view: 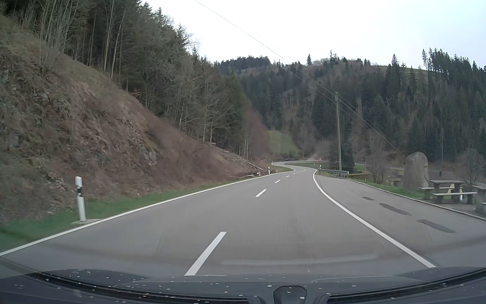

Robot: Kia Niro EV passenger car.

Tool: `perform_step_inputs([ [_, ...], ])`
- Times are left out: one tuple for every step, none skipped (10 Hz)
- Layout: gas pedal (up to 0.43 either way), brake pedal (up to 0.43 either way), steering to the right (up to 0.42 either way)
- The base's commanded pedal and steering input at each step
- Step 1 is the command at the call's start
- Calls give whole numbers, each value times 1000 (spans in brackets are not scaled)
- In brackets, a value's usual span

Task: Follow the waypoints while adhering to traffic rules and regulations

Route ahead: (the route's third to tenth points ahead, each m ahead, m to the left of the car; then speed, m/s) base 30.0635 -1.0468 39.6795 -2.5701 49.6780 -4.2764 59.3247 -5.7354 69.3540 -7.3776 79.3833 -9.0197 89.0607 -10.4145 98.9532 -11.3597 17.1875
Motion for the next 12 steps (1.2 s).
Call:
perform_step_inputs([
  [0, 0, 28],
  [0, 12, 28],
  [0, 18, 28],
  [0, 30, 28],
  [0, 37, 27],
  [0, 49, 25],
  [0, 55, 22],
  [0, 61, 23],
  [0, 61, 23],
  [0, 55, 22],
  [0, 55, 22],
  [0, 55, 22],
])
